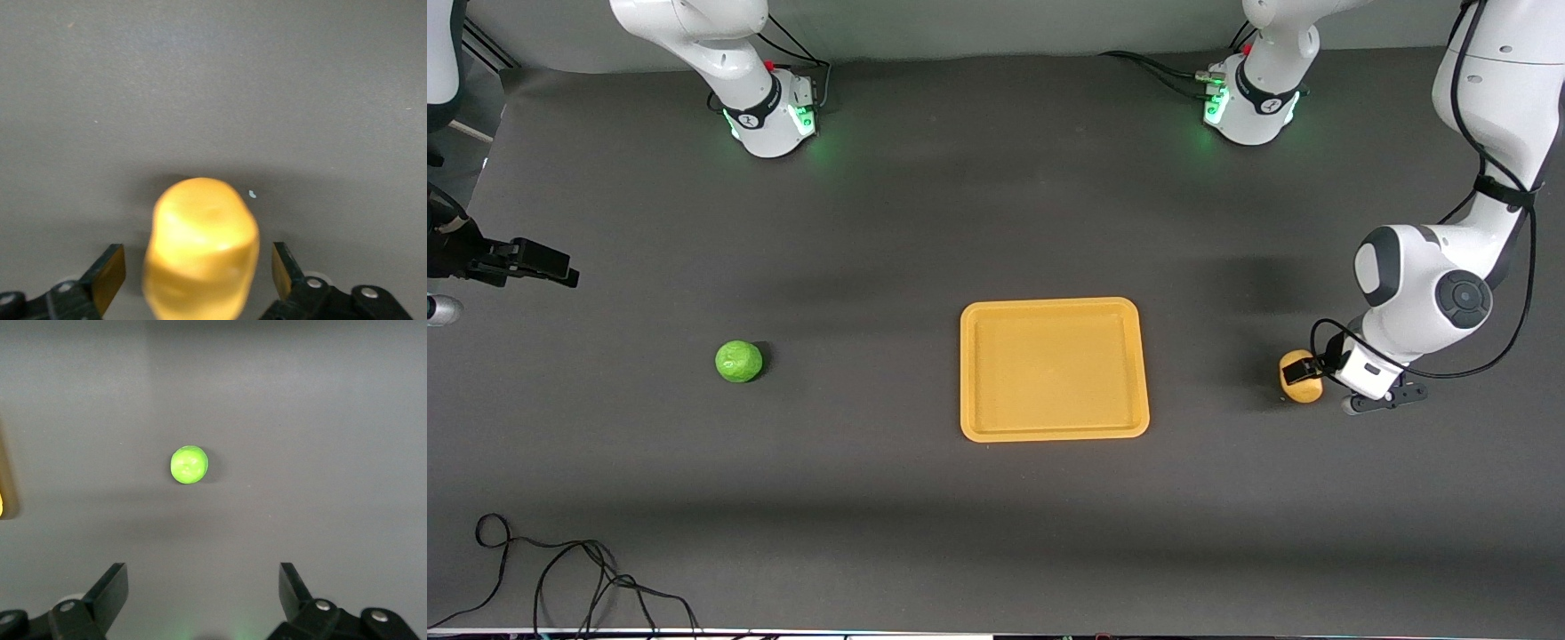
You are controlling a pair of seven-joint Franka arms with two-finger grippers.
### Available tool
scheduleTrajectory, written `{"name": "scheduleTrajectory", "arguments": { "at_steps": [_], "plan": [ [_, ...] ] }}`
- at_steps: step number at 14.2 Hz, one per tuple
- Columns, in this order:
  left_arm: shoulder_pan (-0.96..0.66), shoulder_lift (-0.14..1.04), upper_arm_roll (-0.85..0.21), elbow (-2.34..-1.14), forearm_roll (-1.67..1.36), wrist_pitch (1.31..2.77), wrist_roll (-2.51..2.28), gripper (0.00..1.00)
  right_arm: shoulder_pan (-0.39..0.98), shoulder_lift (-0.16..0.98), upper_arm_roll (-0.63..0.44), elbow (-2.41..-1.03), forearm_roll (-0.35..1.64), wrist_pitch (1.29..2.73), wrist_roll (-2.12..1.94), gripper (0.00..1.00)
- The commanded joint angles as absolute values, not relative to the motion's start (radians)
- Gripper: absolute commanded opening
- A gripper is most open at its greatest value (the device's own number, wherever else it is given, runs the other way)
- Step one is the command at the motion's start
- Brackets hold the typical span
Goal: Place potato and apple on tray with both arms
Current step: 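Lower the left gripper over the yellow potato, then close the left gripper on the potato and lift it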
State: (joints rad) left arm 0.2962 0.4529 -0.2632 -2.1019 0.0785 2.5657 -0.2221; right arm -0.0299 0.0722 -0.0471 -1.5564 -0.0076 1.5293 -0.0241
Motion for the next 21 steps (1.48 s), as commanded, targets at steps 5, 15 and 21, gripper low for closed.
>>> {"name": "scheduleTrajectory", "arguments": {
  "at_steps": [5, 15, 21],
  "plan": [
    [0.253, 0.483, -0.250, -2.108, 0.098, 2.652, -0.299, 0.78, -0.025, 0.084, -0.051, -1.536, 0.006, 1.520, -0.017, 1.00],
    [0.160, 0.378, -0.252, -2.065, 0.123, 2.475, -0.426, 0.37, -0.025, 0.087, -0.051, -1.536, 0.005, 1.520, -0.017, 1.00],
    [-0.105, 0.305, -0.252, -1.999, 0.127, 2.299, -0.720, 0.37, -0.025, 0.087, -0.051, -1.536, 0.005, 1.520, -0.017, 1.00]
  ]
}}
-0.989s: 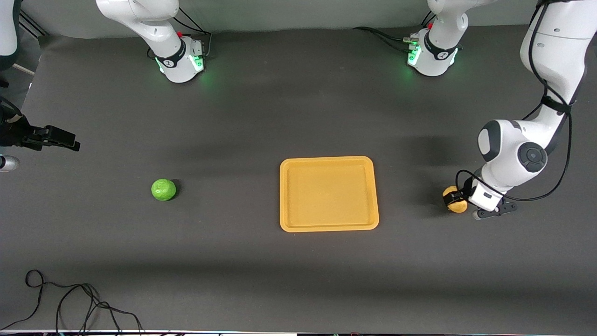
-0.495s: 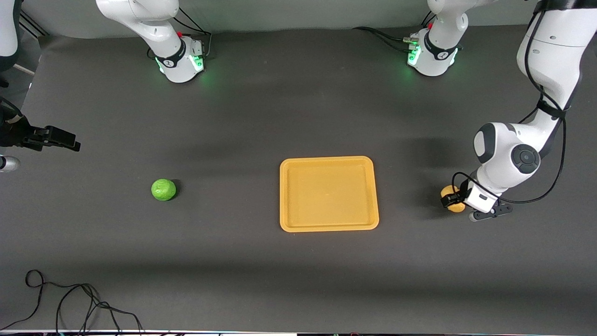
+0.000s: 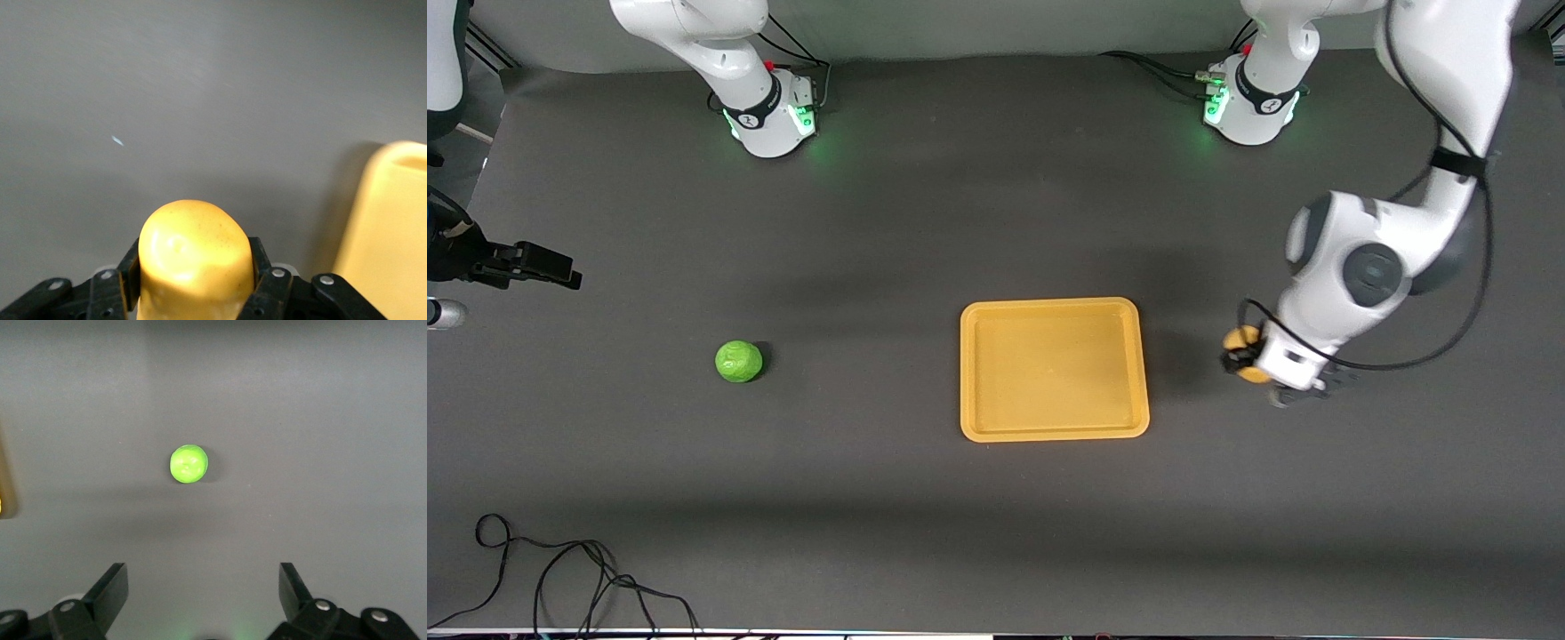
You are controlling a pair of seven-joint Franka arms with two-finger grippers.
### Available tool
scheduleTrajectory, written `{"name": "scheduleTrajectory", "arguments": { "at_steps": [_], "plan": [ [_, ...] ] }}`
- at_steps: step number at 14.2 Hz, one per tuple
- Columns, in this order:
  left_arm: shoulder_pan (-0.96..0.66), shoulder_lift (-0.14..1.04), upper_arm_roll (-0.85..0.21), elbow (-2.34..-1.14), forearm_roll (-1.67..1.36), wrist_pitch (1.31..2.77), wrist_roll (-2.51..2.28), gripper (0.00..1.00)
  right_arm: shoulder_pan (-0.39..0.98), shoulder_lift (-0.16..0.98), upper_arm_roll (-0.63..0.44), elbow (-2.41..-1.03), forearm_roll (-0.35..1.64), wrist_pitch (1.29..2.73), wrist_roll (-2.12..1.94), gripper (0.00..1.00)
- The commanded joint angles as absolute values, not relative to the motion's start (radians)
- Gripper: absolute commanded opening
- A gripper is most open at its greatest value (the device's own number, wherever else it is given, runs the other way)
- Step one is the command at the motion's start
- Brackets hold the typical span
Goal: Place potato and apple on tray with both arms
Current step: 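Carry the potato with the left gripper over the yellow tray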
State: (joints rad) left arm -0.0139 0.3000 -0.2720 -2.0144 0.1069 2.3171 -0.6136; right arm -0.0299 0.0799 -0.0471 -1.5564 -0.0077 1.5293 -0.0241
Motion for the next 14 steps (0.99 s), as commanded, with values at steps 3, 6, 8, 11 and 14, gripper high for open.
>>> {"name": "scheduleTrajectory", "arguments": {
  "at_steps": [3, 6, 8, 11, 14],
  "plan": [
    [-0.227, 0.327, -0.255, -1.991, 0.224, 2.304, -0.900, 0.37, -0.025, 0.089, -0.051, -1.534, 0.008, 1.523, -0.015, 1.00],
    [-0.313, 0.426, -0.253, -1.924, 0.303, 2.306, -1.038, 0.37, -0.023, 0.091, -0.051, -1.534, 0.005, 1.529, -0.014, 1.00],
    [-0.359, 0.571, -0.250, -1.800, 0.386, 2.290, -1.165, 0.38, -0.021, 0.087, -0.051, -1.534, 0.002, 1.529, -0.017, 1.00],
    [-0.364, 0.653, -0.250, -1.741, 0.459, 2.281, -1.216, 0.38, 0.012, 0.075, -0.049, -1.543, -0.005, 1.532, -0.026, 1.00],
    [-0.359, 0.660, -0.249, -1.740, 0.462, 2.280, -1.213, 0.38, 0.041, 0.064, -0.051, -1.551, -0.005, 1.545, -0.026, 1.00]
  ]
}}
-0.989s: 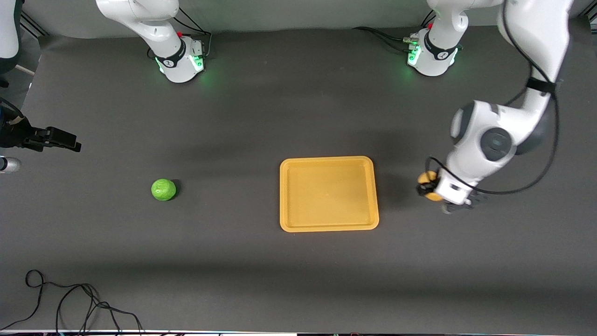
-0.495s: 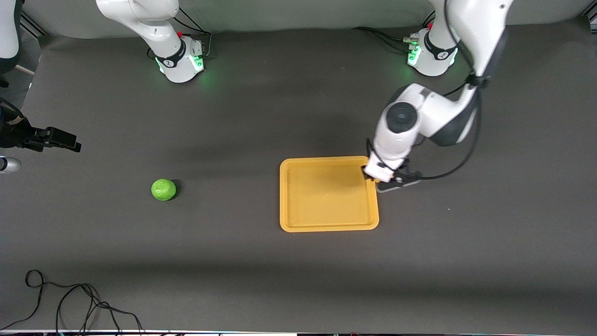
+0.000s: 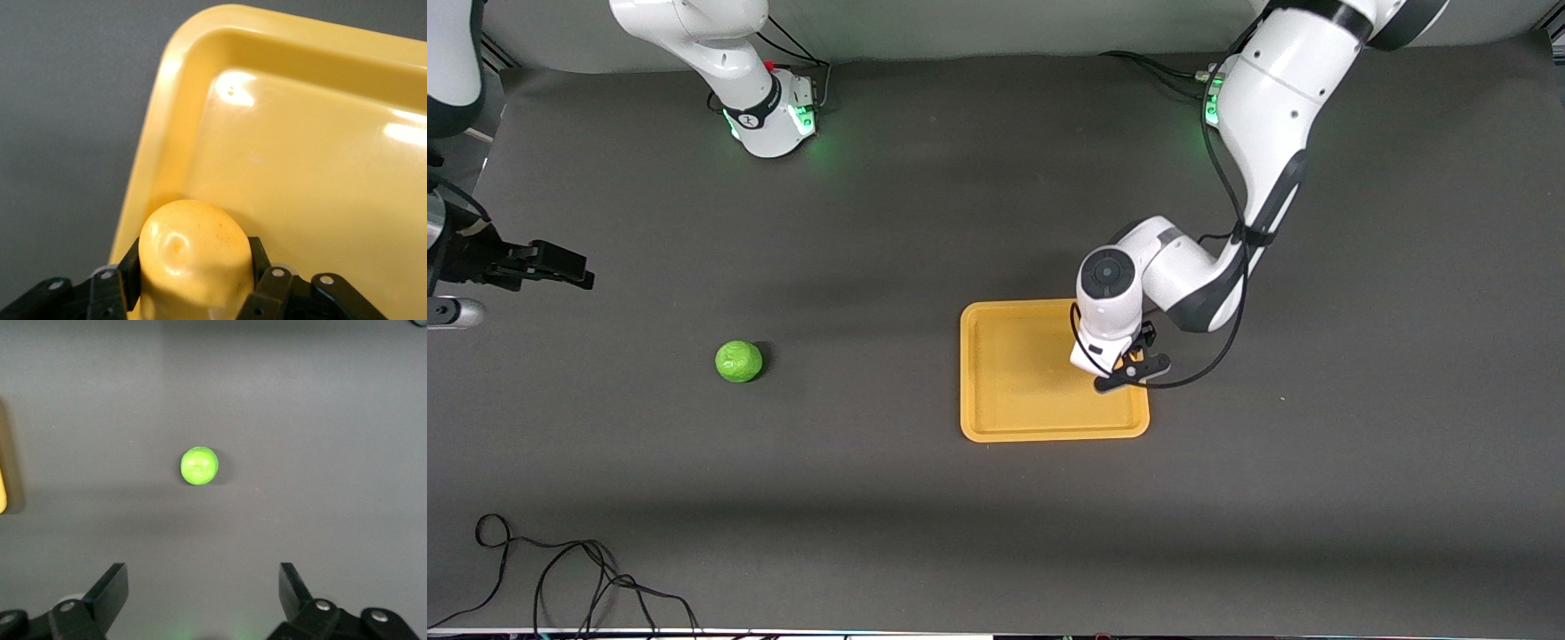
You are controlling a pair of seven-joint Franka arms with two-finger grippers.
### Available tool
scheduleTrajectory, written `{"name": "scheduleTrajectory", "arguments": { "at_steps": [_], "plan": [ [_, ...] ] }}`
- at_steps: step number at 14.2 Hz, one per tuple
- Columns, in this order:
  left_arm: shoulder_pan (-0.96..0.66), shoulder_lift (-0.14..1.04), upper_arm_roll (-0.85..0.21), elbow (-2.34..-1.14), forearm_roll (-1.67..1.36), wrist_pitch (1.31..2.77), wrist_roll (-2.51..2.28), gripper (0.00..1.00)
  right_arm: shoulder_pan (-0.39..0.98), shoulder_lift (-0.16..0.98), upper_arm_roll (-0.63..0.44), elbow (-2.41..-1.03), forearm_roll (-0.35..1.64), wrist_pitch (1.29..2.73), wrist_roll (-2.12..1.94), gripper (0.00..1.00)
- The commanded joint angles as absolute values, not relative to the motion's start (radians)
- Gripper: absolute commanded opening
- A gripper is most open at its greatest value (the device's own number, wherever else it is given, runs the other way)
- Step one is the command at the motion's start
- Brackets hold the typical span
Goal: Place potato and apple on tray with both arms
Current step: 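Carry the potato with the left gripper over the yellow tray, then release the potato on the tray while the right gripper reaches the apple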
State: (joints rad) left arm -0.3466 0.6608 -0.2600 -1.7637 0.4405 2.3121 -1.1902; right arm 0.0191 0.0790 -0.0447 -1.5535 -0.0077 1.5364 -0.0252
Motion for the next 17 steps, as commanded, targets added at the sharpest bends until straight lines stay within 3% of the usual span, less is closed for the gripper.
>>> {"name": "scheduleTrajectory", "arguments": {
  "at_steps": [1, 2, 3, 9, 13, 17],
  "plan": [
    [-0.359, 0.660, -0.249, -1.740, 0.462, 2.278, -1.213, 0.43, 0.044, 0.058, -0.051, -1.563, -0.005, 1.555, -0.038, 1.00],
    [-0.359, 0.660, -0.249, -1.740, 0.462, 2.278, -1.213, 0.63, 0.044, 0.043, -0.049, -1.587, -0.005, 1.581, -0.069, 1.00],
    [-0.362, 0.660, -0.249, -1.740, 0.462, 2.279, -1.215, 0.98, 0.044, 0.034, -0.049, -1.610, -0.002, 1.601, -0.072, 1.00],
    [-0.351, 0.626, -0.250, -1.735, 0.460, 2.267, -1.216, 1.00, 0.075, 0.026, -0.051, -1.797, 0.002, 1.790, -0.071, 1.00],
    [-0.270, 0.490, -0.261, -1.732, 0.395, 2.137, -1.126, 1.00, 0.071, 0.023, -0.069, -2.015, 0.002, 2.018, -0.071, 1.00],
    [-0.129, 0.332, -0.256, -1.732, 0.204, 1.967, -0.728, 1.00, 0.072, 0.037, -0.101, -2.187, 0.005, 2.246, -0.066, 1.00]
  ]
}}
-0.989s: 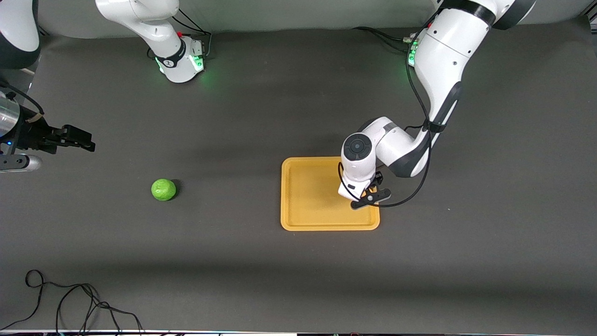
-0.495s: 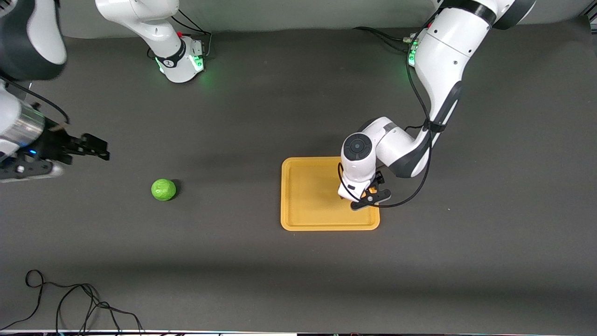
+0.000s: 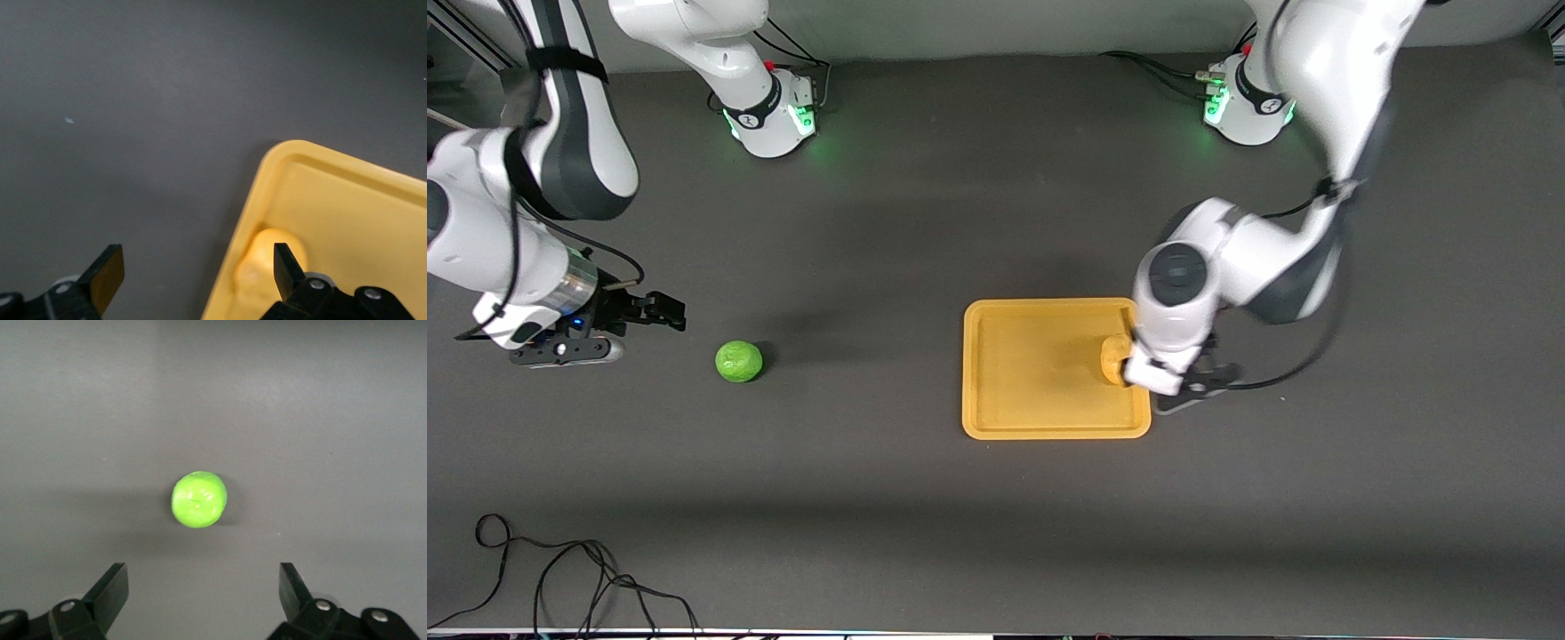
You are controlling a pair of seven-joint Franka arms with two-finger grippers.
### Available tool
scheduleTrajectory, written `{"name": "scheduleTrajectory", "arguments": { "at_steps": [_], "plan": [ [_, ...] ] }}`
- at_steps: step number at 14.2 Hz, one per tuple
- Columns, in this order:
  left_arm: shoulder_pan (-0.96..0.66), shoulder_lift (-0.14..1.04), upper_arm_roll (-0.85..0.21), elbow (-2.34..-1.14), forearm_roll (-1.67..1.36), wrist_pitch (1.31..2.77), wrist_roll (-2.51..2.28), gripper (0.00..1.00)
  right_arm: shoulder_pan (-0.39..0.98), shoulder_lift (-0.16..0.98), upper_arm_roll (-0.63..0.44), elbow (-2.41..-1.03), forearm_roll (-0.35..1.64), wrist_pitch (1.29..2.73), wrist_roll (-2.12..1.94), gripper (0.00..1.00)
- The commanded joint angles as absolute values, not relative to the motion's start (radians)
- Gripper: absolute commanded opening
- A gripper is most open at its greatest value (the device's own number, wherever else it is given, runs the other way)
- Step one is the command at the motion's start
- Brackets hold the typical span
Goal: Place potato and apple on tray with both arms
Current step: 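Release the potato on the tray while the right gripper reaches the apple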
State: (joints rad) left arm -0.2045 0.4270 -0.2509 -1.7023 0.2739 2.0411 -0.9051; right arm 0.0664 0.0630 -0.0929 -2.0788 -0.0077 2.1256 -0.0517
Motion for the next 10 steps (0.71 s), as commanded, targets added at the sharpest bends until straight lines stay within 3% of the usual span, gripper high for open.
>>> {"name": "scheduleTrajectory", "arguments": {
  "at_steps": [1, 6, 10],
  "plan": [
    [-0.083, 0.290, -0.256, -1.733, 0.177, 1.929, -0.638, 1.00, 0.074, 0.050, -0.101, -2.230, 0.006, 2.317, -0.061, 1.00],
    [0.201, 0.060, -0.253, -1.739, 0.022, 1.697, -0.143, 1.00, 0.100, 0.247, -0.100, -2.253, 0.008, 2.574, -0.061, 1.00],
    [0.258, -0.083, -0.247, -1.741, 0.032, 1.652, -0.089, 1.00, 0.104, 0.334, -0.095, -2.253, 0.009, 2.707, -0.058, 1.00]
  ]
}}
